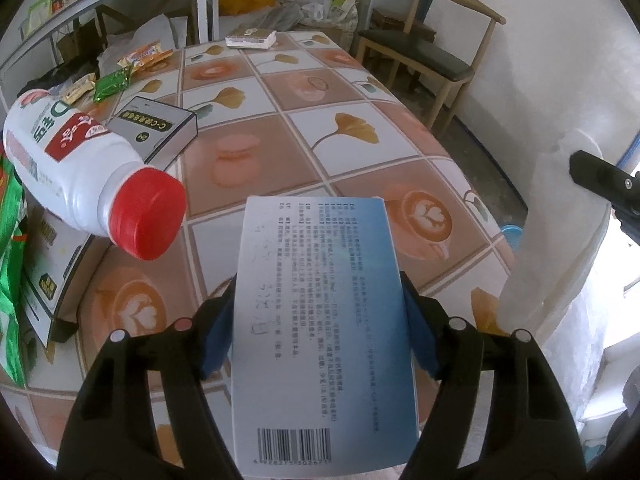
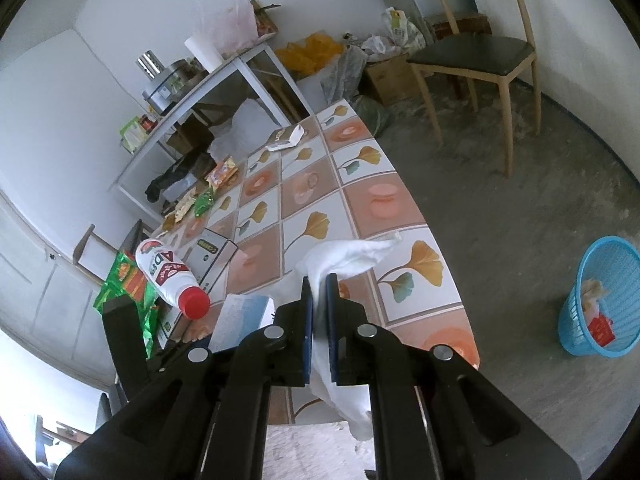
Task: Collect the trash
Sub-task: 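Hold the medicine box in the left tool while the right tool holds the white cloth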
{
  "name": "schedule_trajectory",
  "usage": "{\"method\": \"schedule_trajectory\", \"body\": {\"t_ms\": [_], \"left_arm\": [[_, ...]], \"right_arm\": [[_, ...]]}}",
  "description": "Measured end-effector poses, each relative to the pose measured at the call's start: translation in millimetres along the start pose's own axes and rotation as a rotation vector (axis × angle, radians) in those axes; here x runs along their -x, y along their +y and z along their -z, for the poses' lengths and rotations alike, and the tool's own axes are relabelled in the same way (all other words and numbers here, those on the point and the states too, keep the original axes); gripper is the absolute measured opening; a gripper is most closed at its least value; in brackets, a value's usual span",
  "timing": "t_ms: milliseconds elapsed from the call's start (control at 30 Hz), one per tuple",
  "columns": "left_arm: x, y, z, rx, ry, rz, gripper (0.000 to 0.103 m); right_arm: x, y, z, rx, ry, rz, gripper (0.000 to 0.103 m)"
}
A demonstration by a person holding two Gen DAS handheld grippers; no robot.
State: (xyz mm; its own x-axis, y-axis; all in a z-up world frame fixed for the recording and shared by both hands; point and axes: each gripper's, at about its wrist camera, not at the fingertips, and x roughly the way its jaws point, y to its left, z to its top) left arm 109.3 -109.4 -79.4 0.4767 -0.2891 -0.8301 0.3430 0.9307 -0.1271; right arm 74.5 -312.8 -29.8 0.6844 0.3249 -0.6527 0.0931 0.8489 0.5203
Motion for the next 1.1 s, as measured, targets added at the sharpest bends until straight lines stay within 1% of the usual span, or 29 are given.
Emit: {"method": "schedule_trajectory", "body": {"t_ms": [100, 533, 1100], "left_arm": [[7, -3, 1, -0.014, -0.021, -0.006, 0.069], [57, -17, -4, -0.069, -0.162, -0.023, 0.069], [86, -20, -3, -0.086, -0.247, -0.047, 0.069]], "right_arm": [[3, 1, 0, -0.006, -0.006, -0.013, 0.007], [9, 9, -2, -0.015, -0.028, -0.066, 0.007], [18, 22, -3, 0.011, -0.051, -0.092, 0.007]]}}
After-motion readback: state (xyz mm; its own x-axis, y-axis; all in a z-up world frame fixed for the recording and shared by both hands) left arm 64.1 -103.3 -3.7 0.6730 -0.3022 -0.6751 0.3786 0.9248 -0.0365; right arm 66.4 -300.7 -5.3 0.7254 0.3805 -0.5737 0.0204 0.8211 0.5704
